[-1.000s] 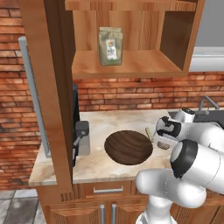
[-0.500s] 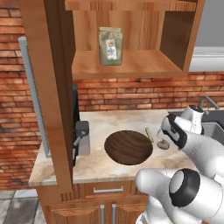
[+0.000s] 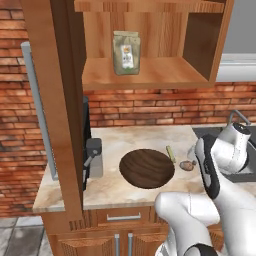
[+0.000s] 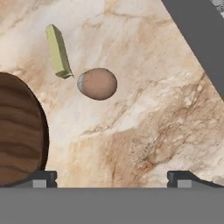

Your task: Pick the egg and butter from the fridge and place them by the bowl for mixing.

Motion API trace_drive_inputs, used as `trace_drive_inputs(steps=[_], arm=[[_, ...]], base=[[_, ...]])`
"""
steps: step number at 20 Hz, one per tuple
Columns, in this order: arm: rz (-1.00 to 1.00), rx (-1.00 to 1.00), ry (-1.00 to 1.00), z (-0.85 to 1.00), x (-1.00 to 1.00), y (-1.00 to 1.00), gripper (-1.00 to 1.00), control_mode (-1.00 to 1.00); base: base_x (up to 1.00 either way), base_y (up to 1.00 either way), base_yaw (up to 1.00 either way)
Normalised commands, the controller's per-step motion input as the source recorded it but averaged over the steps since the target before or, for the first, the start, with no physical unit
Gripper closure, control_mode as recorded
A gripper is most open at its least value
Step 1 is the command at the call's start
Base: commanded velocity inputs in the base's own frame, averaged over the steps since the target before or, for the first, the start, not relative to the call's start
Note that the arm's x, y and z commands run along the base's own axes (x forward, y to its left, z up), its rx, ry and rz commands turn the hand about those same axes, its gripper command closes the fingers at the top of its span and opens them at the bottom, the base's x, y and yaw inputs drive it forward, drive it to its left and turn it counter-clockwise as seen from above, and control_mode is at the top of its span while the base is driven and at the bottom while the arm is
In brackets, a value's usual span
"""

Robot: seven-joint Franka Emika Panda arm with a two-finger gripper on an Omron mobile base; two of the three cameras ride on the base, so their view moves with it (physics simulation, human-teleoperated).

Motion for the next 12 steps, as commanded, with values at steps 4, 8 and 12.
trace_drive_inputs(steps=[4,8,12], arm=[[0.0,-0.08,-0.07,0.47,-0.42,0.21,-1.0,-1.0],[0.02,-0.14,-0.02,0.47,-0.37,0.24,-1.0,-1.0],[0.04,-0.13,0.0,0.46,-0.31,0.21,-1.0,-1.0]], base=[[0.0,0.0,0.0],[0.0,0.0,0.0],[0.0,0.0,0.0]])
